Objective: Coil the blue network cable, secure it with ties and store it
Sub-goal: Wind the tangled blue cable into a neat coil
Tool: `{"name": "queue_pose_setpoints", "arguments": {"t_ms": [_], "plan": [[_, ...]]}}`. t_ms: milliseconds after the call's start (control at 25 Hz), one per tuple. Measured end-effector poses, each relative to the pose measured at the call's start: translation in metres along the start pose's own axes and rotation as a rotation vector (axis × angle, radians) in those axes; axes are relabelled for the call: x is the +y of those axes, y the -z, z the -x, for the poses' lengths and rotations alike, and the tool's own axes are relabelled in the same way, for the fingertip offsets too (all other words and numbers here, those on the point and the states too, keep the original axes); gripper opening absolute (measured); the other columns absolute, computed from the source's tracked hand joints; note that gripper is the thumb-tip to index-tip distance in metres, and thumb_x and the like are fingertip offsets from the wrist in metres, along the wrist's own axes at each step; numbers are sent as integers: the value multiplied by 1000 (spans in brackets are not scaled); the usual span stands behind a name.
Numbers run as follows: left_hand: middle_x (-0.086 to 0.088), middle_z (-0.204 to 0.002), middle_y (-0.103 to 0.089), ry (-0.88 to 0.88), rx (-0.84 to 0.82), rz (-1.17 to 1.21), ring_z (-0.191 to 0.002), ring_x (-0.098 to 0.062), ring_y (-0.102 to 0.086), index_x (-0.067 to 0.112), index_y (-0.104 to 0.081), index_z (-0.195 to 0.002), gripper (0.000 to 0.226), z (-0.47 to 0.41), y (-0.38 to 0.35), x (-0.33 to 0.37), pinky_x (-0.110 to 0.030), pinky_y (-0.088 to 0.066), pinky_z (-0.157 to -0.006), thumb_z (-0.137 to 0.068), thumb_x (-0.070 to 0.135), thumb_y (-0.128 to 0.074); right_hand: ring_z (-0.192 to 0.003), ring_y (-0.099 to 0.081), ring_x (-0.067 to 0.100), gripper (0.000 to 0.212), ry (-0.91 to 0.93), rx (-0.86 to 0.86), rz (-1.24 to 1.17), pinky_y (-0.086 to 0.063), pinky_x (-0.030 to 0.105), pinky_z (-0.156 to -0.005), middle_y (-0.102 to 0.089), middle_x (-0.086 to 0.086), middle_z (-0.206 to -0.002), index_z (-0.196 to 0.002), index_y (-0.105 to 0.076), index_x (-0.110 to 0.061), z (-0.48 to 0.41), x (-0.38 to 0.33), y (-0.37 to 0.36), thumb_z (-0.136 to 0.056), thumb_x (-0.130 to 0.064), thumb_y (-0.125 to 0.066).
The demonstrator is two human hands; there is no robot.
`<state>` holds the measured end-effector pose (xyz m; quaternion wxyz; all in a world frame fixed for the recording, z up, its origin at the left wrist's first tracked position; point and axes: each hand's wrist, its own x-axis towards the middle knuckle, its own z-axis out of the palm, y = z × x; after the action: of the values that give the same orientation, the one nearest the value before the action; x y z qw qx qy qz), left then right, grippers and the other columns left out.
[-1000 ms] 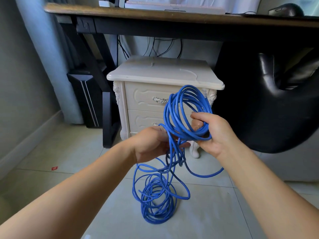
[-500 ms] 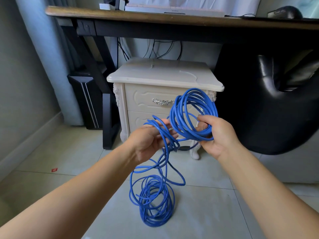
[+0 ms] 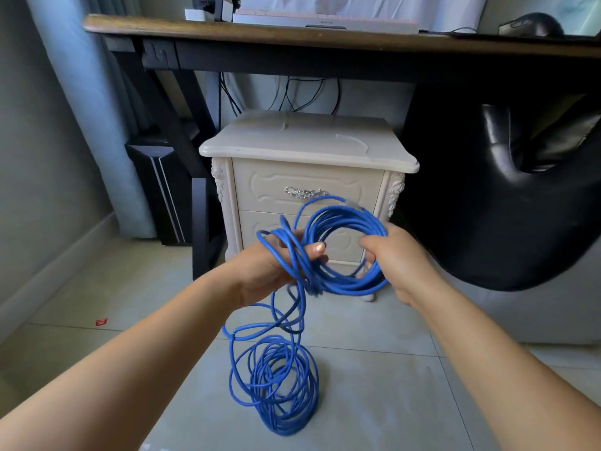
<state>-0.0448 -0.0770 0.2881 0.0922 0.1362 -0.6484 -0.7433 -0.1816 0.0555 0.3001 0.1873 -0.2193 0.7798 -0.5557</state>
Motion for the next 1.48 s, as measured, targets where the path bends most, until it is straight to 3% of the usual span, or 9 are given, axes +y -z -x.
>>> {"name": "queue_pose_setpoints", "arguments": {"t_ms": [160,400,480,560,640,840,1040,1240,1480], "plan": [[-12,-97,-73,100,41,-84,-92,-21,-72,13,-66,-109,35,4,-8,0,-44,-57,-89,-79,28,-77,-56,-51,24,13,28,-120,245,-59,55,-67,-48,5,-63,-92,-58,-18,2,4,-9,-89,-11,-48],[-8,-74,-62,220,361,-266,-66,-27,-64,16,-65,-98,28,-4,-16,6,-41,-61,-69,-94,43,-59,-75,-62,17,25,-57,-238,232,-53,35,-68,-61,1,-84,-112,-53,-23,6,12,-19,-89,-26,-61],[-9,-72,-58,222,412,-427,-64,-24,-59,11,-64,-97,33,-7,-13,5,-34,-55,-62,-97,43,-54,-103,-53,15,60,23,-112,266,-48,36,-91,-50,-3,-110,-131,-43,-28,7,9,-16,-79,-31,-72],[-7,-77,-55,168,427,-602,-73,-24,-55,12,-61,-95,28,-10,-7,1,-40,-52,-73,-101,36,-49,-112,-43,15,65,315,166,265,-37,32,-100,-40,-5,-112,-130,-44,-22,14,-1,-14,-74,-31,-75],[-5,-87,-55,104,465,-690,-82,-22,-53,10,-60,-102,16,-10,-3,-4,-36,-51,-76,-101,20,-49,-102,-49,15,46,485,214,300,-40,30,-91,-48,-9,-100,-108,-55,-18,29,-10,-21,-75,-44,-73],[4,-70,-46,146,447,-830,-68,-15,-47,16,-46,-91,10,-12,-11,-1,-19,-30,-51,-96,8,-43,-91,-66,7,49,16,-416,187,-51,25,-77,-68,-8,-103,-109,-52,-28,47,-6,-46,-75,-56,-73],[-9,-118,-64,304,397,-1076,-106,-25,-60,6,-56,-122,29,-11,-13,3,-27,-38,-76,-101,9,-36,-86,-70,20,21,-20,-465,45,-53,34,-83,-74,4,-94,-102,-62,-18,35,2,-43,-85,-25,-72],[0,-68,-53,234,461,-862,-58,-13,-46,12,-57,-81,21,-12,-11,-5,-24,-35,-51,-98,17,-45,-68,-65,18,5,-2,-317,58,-52,34,-70,-71,9,-72,-75,-65,-8,27,3,-47,-79,-9,-62],[0,-75,-58,153,400,-871,-62,-13,-50,15,-58,-96,29,-15,-7,-2,-25,-39,-53,-99,42,-47,-43,-54,17,23,-21,-212,-167,-60,36,-57,-52,7,-53,-71,-53,-5,17,0,-41,-94,-7,-52]]}}
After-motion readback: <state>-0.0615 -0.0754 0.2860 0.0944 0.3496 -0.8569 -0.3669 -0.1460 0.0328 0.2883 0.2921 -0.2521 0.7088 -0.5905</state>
